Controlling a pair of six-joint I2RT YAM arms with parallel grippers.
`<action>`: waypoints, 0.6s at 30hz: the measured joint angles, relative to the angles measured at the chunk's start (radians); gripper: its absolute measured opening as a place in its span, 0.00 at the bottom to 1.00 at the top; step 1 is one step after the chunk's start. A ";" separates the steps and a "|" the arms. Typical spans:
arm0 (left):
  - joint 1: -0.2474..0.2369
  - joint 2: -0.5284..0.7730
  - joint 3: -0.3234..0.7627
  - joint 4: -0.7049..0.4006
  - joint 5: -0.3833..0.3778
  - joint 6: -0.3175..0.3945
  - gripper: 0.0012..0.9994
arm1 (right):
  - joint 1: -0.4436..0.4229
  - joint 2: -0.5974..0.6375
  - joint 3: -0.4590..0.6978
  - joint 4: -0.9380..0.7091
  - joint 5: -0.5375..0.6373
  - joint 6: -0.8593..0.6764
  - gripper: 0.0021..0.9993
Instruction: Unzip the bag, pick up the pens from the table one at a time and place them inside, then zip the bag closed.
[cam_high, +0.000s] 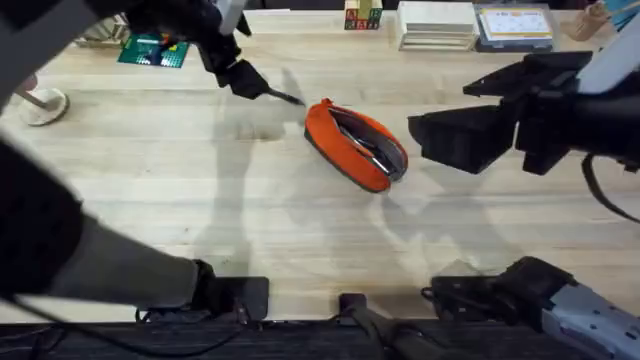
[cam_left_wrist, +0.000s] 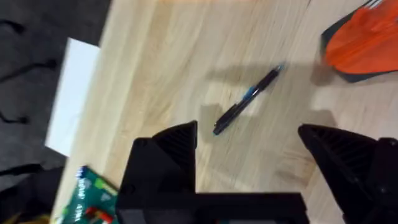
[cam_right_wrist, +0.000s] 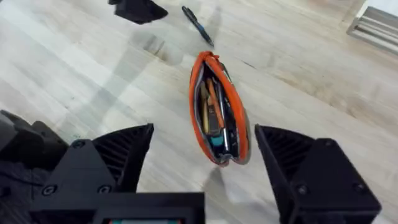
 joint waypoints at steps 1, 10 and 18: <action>-0.001 0.034 0.012 -0.001 -0.004 0.000 0.99 | 0.000 0.000 0.000 0.000 0.000 0.000 1.00; -0.001 0.230 0.077 0.005 -0.025 -0.002 0.99 | 0.000 0.000 0.000 0.000 0.000 0.000 1.00; -0.001 0.291 0.079 0.029 0.020 -0.005 0.99 | 0.000 0.002 0.000 0.000 0.000 0.000 1.00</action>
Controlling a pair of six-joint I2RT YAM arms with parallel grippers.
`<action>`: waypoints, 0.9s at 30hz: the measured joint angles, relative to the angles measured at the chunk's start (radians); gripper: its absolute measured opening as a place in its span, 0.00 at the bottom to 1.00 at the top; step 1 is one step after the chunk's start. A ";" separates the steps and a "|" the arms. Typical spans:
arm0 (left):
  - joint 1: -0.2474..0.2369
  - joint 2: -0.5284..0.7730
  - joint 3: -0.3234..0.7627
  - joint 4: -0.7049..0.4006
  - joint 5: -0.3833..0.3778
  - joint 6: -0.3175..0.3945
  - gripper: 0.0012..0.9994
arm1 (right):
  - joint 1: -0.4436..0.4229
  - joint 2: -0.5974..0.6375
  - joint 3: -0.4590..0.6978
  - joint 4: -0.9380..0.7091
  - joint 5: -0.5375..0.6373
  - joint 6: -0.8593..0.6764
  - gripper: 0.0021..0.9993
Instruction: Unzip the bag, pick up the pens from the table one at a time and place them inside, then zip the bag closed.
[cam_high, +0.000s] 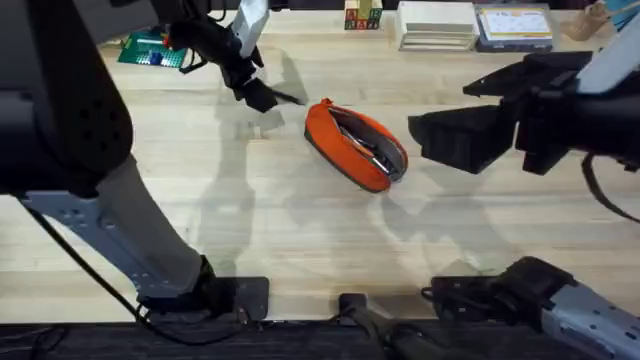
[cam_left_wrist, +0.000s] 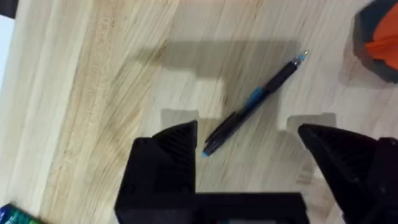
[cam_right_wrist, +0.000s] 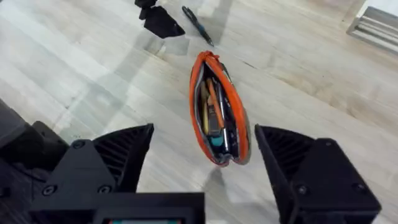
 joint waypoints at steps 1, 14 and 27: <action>0.000 0.007 0.001 0.002 0.008 -0.001 0.99 | 0.000 0.002 0.000 0.001 0.000 0.000 1.00; 0.000 0.110 0.028 -0.043 0.066 -0.031 0.99 | 0.000 0.029 0.000 0.001 0.000 0.000 1.00; 0.000 0.110 0.031 -0.061 0.072 -0.031 0.99 | 0.000 0.029 0.000 0.001 0.000 0.000 1.00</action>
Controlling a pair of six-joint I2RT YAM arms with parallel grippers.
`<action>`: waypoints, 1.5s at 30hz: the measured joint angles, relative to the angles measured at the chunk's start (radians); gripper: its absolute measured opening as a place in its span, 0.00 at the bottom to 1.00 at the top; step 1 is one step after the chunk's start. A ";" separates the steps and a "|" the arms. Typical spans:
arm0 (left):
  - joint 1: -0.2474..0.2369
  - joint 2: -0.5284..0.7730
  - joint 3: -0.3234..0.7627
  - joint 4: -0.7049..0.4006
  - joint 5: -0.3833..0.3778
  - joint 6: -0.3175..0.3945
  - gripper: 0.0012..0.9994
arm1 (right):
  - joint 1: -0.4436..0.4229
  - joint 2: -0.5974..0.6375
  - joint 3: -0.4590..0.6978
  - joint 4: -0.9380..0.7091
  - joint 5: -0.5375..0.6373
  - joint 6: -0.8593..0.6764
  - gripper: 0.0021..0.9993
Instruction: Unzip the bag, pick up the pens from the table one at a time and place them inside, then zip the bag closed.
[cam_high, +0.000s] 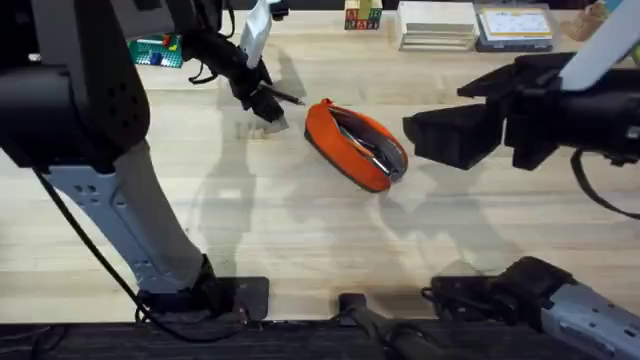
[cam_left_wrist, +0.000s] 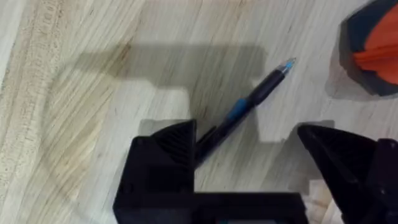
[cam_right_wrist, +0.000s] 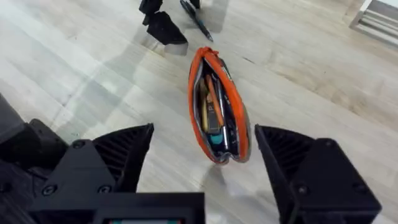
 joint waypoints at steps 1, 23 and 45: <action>0.000 0.000 0.000 0.000 0.000 0.000 0.99 | 0.000 0.000 0.000 0.000 0.000 0.000 1.00; -0.001 0.000 0.000 -0.012 0.015 -0.017 0.04 | 0.000 0.000 0.000 0.000 0.000 0.000 1.00; -0.002 0.034 0.202 -0.269 -0.022 -0.056 0.04 | 0.000 0.000 0.000 0.004 0.000 0.000 1.00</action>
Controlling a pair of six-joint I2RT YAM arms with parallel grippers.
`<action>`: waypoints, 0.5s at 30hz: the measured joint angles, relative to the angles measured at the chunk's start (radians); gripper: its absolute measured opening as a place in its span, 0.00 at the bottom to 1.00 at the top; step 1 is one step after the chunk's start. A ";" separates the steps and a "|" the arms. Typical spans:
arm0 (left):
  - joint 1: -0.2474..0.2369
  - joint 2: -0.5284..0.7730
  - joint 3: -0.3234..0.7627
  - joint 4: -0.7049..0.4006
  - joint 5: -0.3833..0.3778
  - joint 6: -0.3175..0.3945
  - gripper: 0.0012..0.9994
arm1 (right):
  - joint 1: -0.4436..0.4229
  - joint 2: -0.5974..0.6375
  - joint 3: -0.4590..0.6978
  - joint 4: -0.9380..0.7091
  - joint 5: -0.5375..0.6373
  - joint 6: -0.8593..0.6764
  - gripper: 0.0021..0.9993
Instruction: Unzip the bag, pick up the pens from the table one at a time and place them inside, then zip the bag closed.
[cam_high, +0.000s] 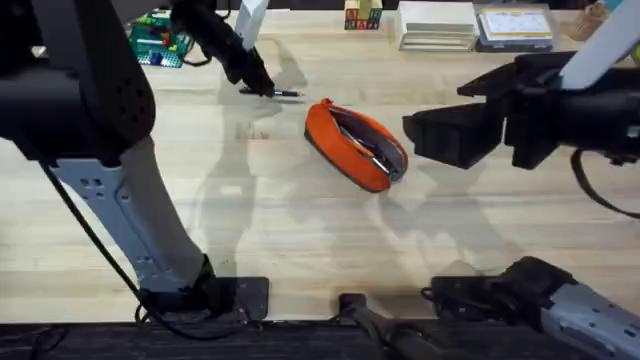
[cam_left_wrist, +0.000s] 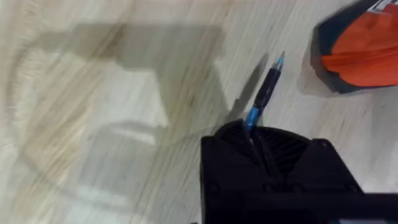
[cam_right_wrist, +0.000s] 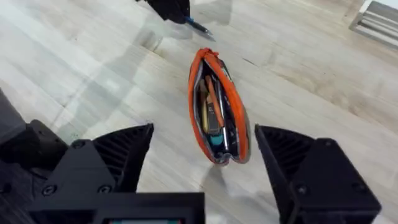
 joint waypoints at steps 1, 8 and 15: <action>-0.001 0.000 0.015 -0.012 -0.006 -0.001 0.04 | 0.000 0.000 0.000 0.000 0.000 0.000 1.00; -0.043 0.000 0.092 -0.109 -0.090 -0.004 0.04 | 0.000 0.000 0.000 0.000 0.000 0.000 1.00; -0.121 -0.004 0.117 -0.123 -0.130 -0.004 0.04 | 0.000 0.000 0.000 0.000 0.000 0.000 1.00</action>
